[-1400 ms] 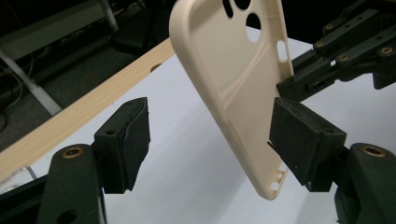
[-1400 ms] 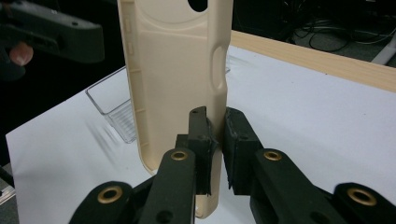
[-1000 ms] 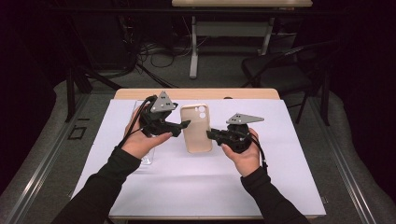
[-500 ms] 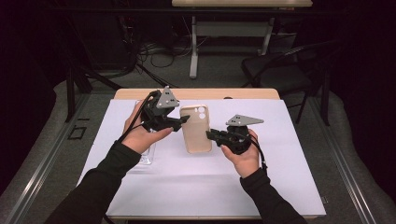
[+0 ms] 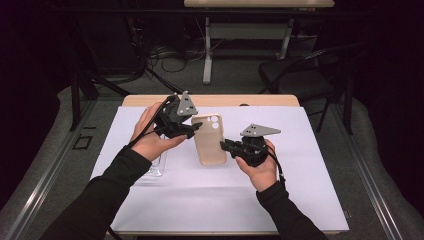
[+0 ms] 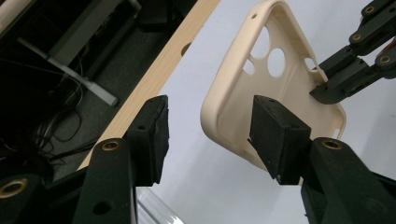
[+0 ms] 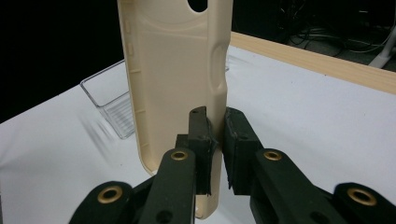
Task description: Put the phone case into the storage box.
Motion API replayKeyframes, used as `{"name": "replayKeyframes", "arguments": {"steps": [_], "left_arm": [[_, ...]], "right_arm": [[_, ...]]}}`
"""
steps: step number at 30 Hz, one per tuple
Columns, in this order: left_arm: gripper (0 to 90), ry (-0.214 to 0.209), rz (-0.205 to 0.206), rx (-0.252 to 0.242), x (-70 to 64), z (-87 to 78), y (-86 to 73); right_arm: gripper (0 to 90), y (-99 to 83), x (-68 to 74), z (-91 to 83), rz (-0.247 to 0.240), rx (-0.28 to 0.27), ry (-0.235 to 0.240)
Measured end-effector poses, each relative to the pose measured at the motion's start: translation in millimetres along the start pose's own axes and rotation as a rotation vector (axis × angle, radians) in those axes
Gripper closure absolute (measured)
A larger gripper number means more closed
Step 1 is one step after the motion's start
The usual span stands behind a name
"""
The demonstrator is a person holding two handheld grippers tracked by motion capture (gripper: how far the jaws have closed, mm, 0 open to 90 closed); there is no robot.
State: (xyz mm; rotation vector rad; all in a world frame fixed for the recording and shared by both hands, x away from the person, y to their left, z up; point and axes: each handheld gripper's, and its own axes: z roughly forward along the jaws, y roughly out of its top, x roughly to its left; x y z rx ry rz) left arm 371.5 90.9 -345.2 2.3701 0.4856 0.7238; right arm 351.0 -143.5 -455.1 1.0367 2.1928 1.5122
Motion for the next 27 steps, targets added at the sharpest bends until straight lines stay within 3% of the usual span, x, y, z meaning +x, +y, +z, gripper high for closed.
{"name": "replayKeyframes", "arguments": {"steps": [8,18,27], "left_arm": [[55.9,0.009,0.037,0.049,-2.0,3.7,5.9],[63.4,0.020,0.051,0.109,-4.8,3.8,11.9],[67.8,0.019,0.036,0.135,-4.8,3.4,12.4]], "right_arm": [[82.7,-3.1,0.0,1.3,-0.002,0.006,-0.002],[82.7,-4.6,0.8,2.2,0.006,0.011,0.002],[82.6,-5.5,1.4,2.9,0.007,0.002,0.004]]}}
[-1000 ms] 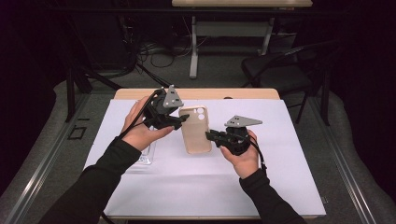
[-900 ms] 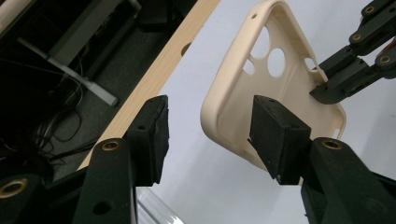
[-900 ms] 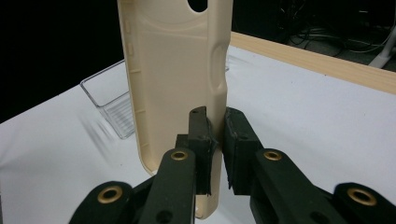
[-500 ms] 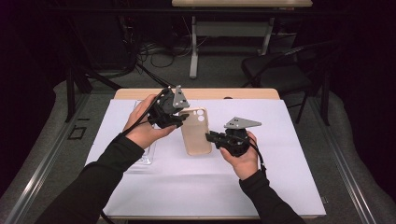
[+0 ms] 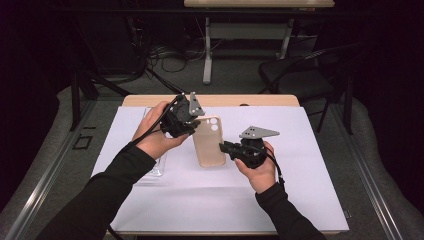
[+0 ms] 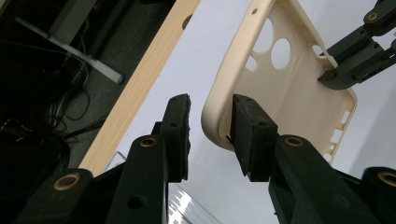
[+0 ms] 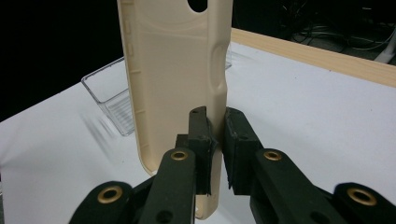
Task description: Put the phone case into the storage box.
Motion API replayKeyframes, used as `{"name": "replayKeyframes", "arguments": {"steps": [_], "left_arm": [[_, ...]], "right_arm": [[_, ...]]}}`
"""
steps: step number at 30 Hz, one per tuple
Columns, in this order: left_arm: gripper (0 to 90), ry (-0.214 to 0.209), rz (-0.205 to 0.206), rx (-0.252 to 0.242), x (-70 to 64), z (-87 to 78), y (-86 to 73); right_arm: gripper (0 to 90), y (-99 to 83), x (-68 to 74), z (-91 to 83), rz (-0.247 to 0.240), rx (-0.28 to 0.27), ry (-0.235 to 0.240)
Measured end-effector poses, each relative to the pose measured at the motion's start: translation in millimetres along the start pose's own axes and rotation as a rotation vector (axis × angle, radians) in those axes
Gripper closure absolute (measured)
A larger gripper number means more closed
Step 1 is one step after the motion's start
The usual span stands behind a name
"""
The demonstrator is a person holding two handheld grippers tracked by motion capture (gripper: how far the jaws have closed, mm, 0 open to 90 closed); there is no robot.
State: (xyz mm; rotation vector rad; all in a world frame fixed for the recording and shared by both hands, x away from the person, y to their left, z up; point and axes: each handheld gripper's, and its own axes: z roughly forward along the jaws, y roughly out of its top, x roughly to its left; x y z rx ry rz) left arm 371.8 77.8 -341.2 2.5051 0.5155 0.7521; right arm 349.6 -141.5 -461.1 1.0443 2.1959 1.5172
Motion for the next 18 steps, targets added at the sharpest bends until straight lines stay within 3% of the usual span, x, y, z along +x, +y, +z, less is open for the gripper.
{"name": "replayKeyframes", "arguments": {"steps": [18], "left_arm": [[78.3,0.002,-0.010,0.019,0.4,-1.0,5.5]], "right_arm": [[82.7,-1.3,-1.1,-0.1,0.016,-0.008,0.015]]}}
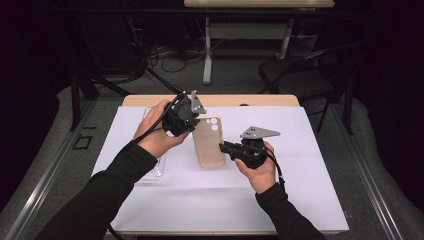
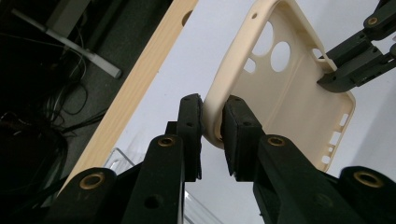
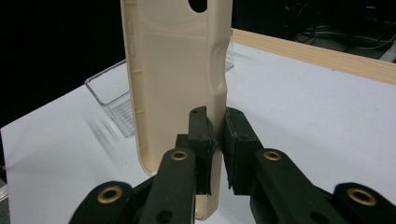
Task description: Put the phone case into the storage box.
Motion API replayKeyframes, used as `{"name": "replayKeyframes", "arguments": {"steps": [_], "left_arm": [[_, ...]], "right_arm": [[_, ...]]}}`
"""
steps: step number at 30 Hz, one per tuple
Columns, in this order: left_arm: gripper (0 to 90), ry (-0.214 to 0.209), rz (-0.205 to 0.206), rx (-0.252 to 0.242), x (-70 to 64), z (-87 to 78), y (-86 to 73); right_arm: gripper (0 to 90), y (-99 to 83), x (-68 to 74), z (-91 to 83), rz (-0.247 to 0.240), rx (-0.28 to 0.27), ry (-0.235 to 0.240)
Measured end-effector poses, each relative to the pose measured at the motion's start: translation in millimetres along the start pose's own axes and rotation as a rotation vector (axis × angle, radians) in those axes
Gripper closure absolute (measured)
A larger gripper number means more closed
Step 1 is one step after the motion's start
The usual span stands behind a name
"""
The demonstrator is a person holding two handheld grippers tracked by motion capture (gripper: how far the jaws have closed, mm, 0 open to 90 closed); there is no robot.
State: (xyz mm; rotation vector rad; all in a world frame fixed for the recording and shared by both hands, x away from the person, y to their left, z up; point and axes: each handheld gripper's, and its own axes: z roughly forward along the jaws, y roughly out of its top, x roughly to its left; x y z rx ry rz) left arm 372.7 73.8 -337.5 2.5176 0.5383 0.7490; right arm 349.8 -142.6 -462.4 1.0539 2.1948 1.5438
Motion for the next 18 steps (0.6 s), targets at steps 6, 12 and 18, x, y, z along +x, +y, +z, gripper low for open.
{"name": "replayKeyframes", "arguments": {"steps": [6,12,18], "left_arm": [[78.4,-0.002,-0.004,0.003,0.1,0.0,0.1],[77.1,-0.011,-0.019,0.004,1.1,-0.6,-0.3],[73.8,-0.018,-0.037,0.003,2.6,0.4,-1.4]], "right_arm": [[82.7,-0.4,-0.2,-0.2,0.002,0.003,-0.001],[82.7,-0.5,0.4,-0.6,-0.001,-0.010,-0.005],[82.8,-0.7,0.6,-0.9,-0.001,-0.014,-0.006]]}}
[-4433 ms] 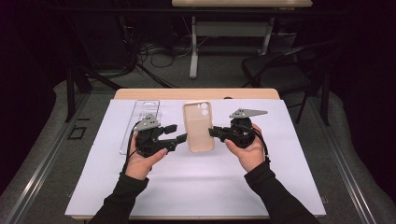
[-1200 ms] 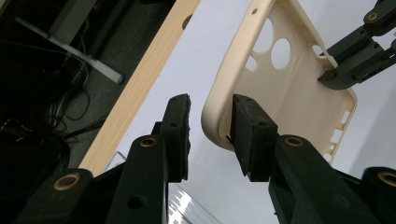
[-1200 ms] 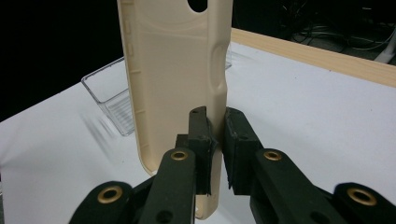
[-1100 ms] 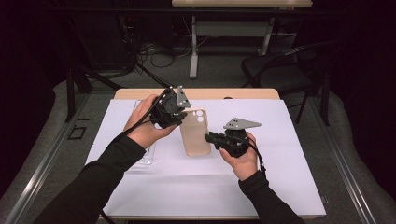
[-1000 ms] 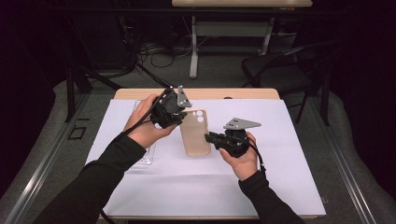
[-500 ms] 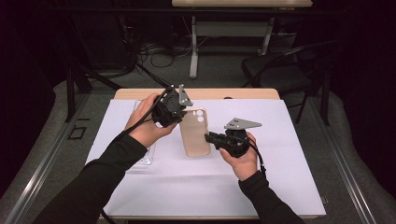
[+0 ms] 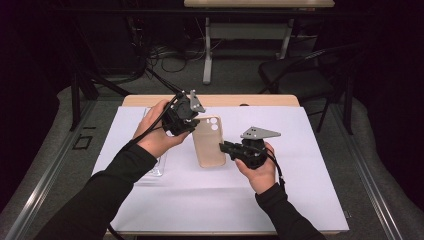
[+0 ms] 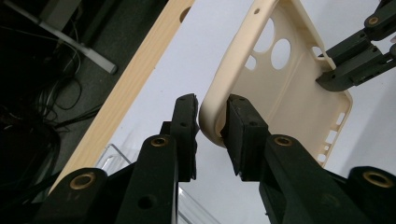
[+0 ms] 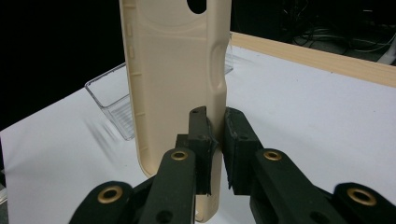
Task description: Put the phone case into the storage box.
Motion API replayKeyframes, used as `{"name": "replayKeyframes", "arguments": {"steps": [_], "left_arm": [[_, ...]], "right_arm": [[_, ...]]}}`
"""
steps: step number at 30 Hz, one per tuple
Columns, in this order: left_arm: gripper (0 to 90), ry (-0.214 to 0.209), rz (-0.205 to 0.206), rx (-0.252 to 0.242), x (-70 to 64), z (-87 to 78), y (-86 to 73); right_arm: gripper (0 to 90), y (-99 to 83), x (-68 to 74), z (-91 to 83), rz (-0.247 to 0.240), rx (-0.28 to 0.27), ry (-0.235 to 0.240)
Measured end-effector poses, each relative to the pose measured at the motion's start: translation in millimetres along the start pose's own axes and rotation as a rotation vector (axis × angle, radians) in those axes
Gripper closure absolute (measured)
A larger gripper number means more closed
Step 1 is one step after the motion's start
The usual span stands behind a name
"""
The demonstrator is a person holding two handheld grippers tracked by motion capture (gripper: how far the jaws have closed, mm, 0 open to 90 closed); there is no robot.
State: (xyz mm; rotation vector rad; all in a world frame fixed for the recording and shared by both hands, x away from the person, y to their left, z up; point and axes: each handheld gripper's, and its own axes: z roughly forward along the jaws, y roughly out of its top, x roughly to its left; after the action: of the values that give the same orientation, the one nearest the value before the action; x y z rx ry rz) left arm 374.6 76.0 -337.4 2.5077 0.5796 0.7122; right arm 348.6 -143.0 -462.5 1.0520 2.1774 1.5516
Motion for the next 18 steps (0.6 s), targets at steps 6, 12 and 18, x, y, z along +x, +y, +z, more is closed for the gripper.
{"name": "replayKeyframes", "arguments": {"steps": [6,12,18], "left_arm": [[75.7,-0.012,-0.006,0.003,1.0,-0.1,0.2],[78.1,-0.017,-0.027,0.004,2.1,-0.4,0.4],[78.5,-0.026,-0.048,0.008,2.9,-0.1,0.6]], "right_arm": [[82.7,0.1,0.1,-0.2,-0.001,-0.002,0.001],[82.7,-0.6,0.4,-0.2,-0.002,-0.003,0.002],[82.7,-1.6,0.9,0.2,0.008,-0.008,0.002]]}}
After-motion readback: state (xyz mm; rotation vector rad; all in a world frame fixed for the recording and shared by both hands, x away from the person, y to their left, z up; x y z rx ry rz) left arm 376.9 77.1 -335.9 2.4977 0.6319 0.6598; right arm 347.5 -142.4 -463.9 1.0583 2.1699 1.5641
